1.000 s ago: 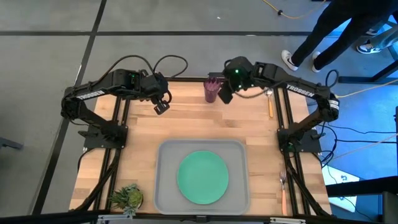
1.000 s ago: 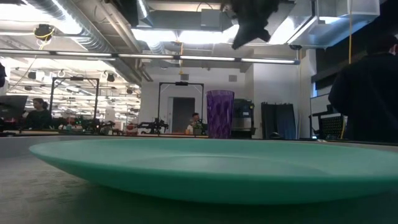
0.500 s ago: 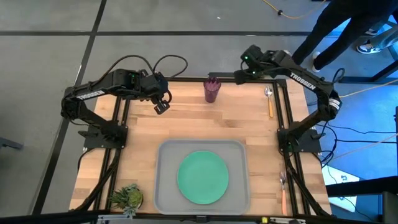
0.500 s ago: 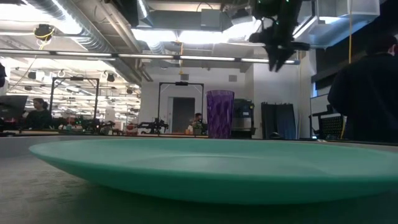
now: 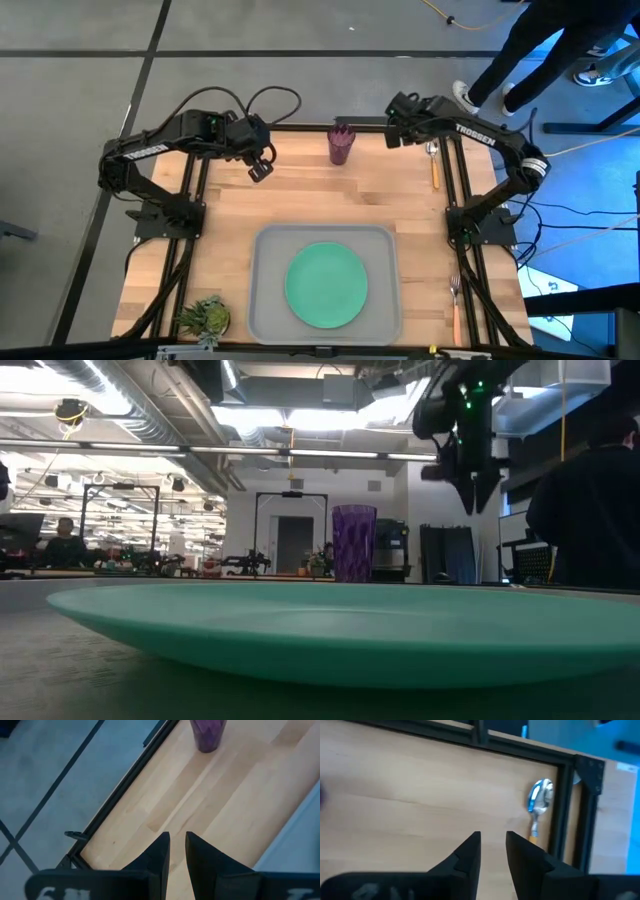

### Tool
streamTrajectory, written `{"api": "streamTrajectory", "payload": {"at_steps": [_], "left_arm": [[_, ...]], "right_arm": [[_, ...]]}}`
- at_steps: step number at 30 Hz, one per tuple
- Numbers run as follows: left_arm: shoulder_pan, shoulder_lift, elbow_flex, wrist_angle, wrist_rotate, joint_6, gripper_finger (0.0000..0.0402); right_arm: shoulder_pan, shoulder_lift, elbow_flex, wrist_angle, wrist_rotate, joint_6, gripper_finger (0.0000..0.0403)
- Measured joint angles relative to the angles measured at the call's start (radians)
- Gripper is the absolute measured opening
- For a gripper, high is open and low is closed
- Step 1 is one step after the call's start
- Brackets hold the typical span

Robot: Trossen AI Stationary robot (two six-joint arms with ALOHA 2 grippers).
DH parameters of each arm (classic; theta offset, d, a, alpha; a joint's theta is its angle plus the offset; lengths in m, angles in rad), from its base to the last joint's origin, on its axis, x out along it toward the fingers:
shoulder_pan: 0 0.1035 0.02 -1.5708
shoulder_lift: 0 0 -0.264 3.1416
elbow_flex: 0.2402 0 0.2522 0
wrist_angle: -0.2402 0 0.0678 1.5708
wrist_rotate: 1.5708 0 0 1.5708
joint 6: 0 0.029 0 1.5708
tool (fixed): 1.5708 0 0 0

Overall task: Pick and place plate/cup/fork/spoon on tray
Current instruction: Put the orange spoon on the gray tray to the right of the green plate

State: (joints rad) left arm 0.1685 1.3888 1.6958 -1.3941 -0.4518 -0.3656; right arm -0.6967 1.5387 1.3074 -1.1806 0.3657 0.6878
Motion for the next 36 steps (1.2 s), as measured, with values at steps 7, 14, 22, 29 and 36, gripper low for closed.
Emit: {"api": "streamTrajectory", "payload": {"at_steps": [7,14,22,29,36], "left_arm": [[0.027,0.0,0.0,0.001,0.0,0.0,0.0053],[0.055,0.0,0.0,0.002,0.0,0.0,0.0053],[0.076,0.0,0.0,0.004,0.001,0.0,0.0053],[0.076,0.0,0.0,0.006,0.001,-0.001,0.0053],[0.076,0.0,0.0,0.031,0.001,-0.001,0.0053]], "right_arm": [[0.021,0.0,-0.122,0.056,0.052,0.0,0.0097],[0.005,0.0,-0.233,0.097,0.059,0.094,0.0097],[-0.033,0.0,-0.339,0.156,0.07,0.125,0.0097],[-0.034,0.0,-0.421,0.157,0.098,0.18,0.0097],[-0.043,0.0,-0.489,0.172,0.123,0.23,0.0097]]}}
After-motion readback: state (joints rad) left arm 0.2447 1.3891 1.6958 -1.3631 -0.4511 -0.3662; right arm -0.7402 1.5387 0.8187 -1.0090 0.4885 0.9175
